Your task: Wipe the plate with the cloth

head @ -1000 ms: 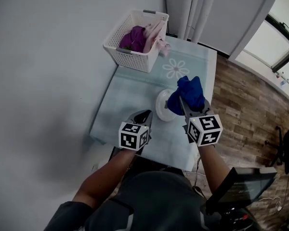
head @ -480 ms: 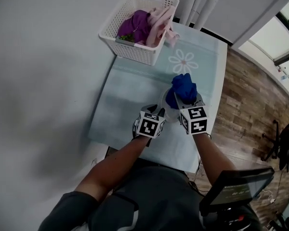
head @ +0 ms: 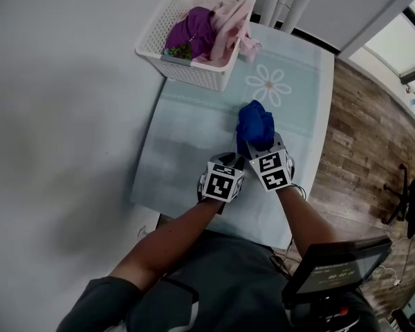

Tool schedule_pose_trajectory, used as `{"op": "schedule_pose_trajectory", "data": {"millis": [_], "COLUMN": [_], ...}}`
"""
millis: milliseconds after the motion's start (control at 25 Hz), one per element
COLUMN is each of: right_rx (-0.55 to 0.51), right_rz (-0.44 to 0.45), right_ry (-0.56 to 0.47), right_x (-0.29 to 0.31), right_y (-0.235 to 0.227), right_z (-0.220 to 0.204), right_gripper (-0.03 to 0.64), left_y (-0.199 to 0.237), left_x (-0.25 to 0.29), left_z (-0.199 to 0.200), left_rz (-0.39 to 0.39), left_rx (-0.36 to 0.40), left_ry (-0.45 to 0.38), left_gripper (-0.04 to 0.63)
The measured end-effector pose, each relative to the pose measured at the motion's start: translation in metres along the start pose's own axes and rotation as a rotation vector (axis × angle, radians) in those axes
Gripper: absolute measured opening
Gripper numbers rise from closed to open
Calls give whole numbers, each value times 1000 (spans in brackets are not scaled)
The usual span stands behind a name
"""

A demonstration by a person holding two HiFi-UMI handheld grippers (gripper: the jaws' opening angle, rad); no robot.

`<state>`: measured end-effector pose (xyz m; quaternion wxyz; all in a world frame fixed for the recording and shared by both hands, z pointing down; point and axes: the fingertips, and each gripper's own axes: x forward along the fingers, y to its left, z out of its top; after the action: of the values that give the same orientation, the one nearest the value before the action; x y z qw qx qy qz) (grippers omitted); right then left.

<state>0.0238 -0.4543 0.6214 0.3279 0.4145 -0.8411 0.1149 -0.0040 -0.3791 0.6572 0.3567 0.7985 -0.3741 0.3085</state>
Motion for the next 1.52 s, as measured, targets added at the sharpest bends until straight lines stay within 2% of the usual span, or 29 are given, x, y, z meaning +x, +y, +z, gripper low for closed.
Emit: {"op": "schedule_pose_trajectory", "data": {"millis": [200,320,480,600,720,800,840,920,1000,1160,1520], "right_rx": [-123,-144,-115,-38,41,6,-29,-106,-176,-293,-378], "right_rz": [21,12,-31,-57,59,123,125,121,158,235,188], "right_ry": [17,24,38,15,-82,-93,-69,0,56,91,186], "right_x": [-4,-15,-35,-48,-50,-39,-31,-18,-12,-11,-43], "right_y": [-3,-12,-29,-39,-14,10,17,24,33,51,24], "right_z": [-7,-14,-25,-18,16,32,31,20,4,-16,-46], "right_gripper": [124,124,124,124,124,124,124,124,124,123,124], "left_y": [2,1,0,1,4,5,5,6,5,2,0], "left_x": [0,0,-1,0,1,0,0,-3,-5,-9,-11], "left_z": [-2,-2,-3,-3,-6,-10,-11,-10,-6,-2,-6], "left_rz": [19,18,30,34,46,49,48,48,51,53,68], "left_rx": [11,6,6,6,10,18,22,37,73,86,106], "left_ry": [10,15,16,16,38,61,66,53,28,-1,6], "left_gripper": [101,100,100,100,98,92,91,91,88,66,60]}}
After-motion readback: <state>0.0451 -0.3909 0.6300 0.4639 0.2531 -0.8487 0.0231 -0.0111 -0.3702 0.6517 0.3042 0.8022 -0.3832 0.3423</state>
